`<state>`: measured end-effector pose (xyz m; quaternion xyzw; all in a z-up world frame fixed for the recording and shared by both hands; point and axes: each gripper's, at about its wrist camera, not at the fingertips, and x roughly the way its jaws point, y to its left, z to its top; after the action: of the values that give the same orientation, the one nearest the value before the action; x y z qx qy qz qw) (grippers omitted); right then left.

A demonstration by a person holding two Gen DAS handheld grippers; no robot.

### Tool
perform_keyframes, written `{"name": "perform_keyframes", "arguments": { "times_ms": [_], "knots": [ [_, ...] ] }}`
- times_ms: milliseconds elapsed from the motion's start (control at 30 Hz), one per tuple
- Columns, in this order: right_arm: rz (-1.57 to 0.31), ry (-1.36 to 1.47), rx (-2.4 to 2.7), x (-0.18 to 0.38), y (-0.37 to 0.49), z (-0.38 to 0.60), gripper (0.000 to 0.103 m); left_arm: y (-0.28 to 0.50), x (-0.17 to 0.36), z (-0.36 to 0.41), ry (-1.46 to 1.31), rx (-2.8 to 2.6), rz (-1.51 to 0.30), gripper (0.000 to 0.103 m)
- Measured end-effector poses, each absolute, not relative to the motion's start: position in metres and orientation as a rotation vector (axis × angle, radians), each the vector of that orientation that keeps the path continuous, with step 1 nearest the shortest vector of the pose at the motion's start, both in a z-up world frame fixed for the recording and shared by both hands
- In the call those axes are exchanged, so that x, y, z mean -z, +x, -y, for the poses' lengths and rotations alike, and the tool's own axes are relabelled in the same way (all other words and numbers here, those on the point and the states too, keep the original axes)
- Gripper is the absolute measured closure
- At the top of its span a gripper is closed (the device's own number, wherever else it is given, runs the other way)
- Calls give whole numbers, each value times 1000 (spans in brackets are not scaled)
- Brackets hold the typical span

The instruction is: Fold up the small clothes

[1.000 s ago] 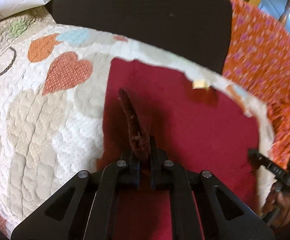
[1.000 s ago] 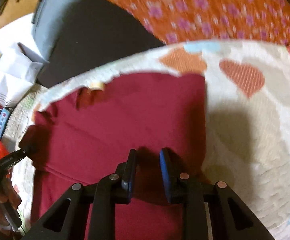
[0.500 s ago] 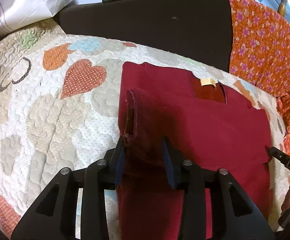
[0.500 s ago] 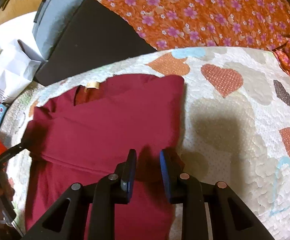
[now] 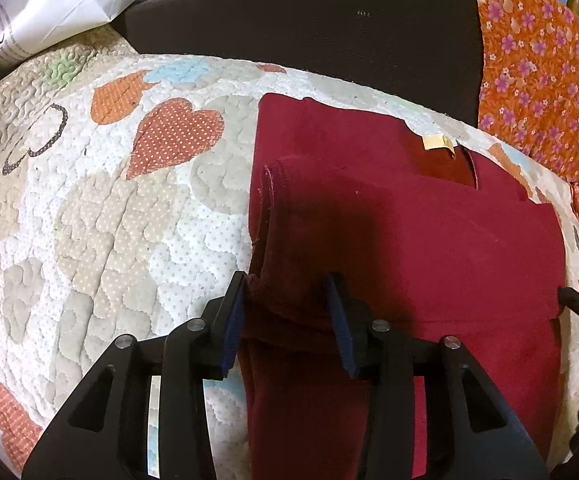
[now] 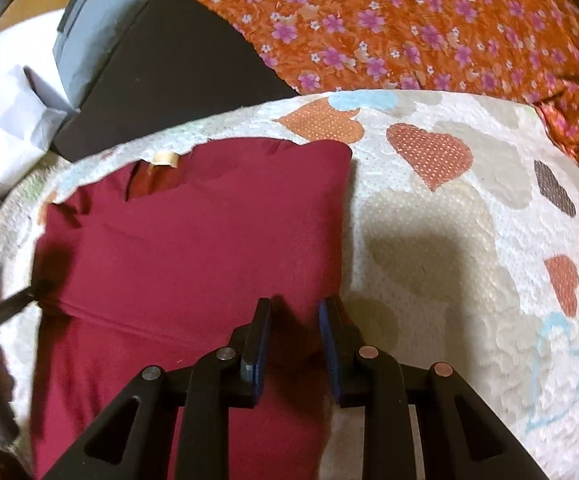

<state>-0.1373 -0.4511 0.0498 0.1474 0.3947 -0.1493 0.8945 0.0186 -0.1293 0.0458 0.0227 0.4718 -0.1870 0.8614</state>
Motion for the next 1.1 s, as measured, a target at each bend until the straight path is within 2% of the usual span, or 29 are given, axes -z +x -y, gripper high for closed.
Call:
{"name": "perform_keyframes", "arguments": {
  "times_ms": [133,333,567,700,1000,1033,1067,1100],
  "knots": [
    [-826,332,305,-50,-154,447,80,16,-47,127,36,391,-991,63],
    [-885,343,301,-15,-155,443,75,10,-50,123,10,404,-998,63],
    [-890,382,295,-19,-170,443,74,-9,-54,113,-27,441,-1031,64],
    [-897,411,257,-19,-191,432,67,-26,-59,110,-17,465,-1026,63],
    [-927,388,245,-12,-235,409,67,-60,-67,97,-23,500,-1048,64],
    [-923,401,240,-12,-241,407,67,-65,-67,94,-30,509,-1052,60],
    [-919,410,237,-12,-248,405,67,-72,-66,90,-44,519,-1056,49],
    [-921,413,233,-13,-255,403,66,-77,-65,87,-53,522,-1062,43]
  ]
}}
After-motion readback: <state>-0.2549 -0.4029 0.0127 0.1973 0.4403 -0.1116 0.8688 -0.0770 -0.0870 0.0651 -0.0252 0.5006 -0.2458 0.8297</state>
